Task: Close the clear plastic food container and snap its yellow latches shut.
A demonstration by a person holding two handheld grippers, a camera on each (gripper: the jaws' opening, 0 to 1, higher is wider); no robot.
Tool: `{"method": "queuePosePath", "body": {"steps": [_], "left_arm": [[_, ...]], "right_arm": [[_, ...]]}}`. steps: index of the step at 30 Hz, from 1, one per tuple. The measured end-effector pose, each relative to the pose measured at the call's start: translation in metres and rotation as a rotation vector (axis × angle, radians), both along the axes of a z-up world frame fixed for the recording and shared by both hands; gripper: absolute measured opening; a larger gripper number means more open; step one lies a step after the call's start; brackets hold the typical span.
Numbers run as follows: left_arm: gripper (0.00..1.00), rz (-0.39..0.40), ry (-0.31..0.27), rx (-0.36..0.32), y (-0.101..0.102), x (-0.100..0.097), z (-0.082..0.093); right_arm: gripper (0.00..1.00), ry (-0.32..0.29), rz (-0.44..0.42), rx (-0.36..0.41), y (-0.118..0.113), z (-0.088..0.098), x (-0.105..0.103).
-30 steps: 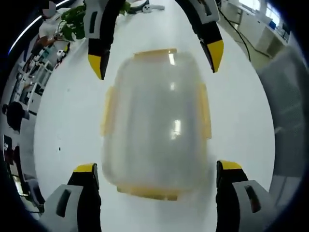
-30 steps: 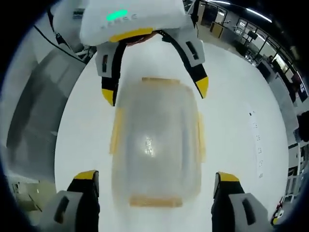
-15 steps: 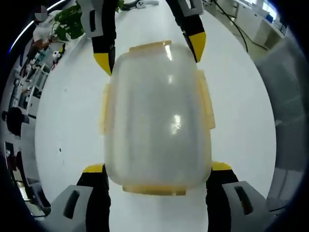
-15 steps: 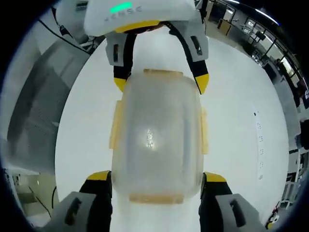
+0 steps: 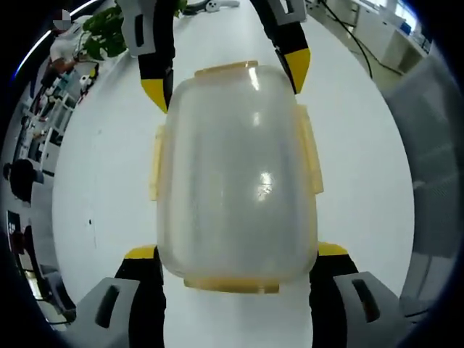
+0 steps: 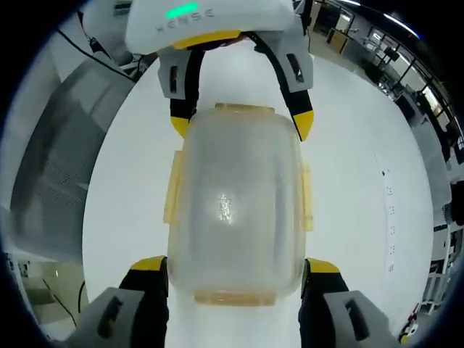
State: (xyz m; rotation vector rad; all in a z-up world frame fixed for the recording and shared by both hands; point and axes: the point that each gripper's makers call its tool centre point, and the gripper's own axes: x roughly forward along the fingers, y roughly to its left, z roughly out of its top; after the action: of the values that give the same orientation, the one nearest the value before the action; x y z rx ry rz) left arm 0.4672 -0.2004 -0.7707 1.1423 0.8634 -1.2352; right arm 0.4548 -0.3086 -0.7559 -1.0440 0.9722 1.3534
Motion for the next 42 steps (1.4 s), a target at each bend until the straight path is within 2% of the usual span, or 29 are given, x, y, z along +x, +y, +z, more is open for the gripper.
{"method": "queuePosePath", "body": {"steps": [14, 42], "left_arm": [[0.81, 0.015, 0.003, 0.009, 0.036, -0.001, -0.002], [0.81, 0.021, 0.008, 0.006, 0.079, -0.009, -0.003]], "right_arm": [[0.73, -0.001, 0.006, 0.006, 0.035, -0.001, -0.001], [0.73, -0.002, -0.001, 0.000, 0.078, -0.002, -0.010]]}}
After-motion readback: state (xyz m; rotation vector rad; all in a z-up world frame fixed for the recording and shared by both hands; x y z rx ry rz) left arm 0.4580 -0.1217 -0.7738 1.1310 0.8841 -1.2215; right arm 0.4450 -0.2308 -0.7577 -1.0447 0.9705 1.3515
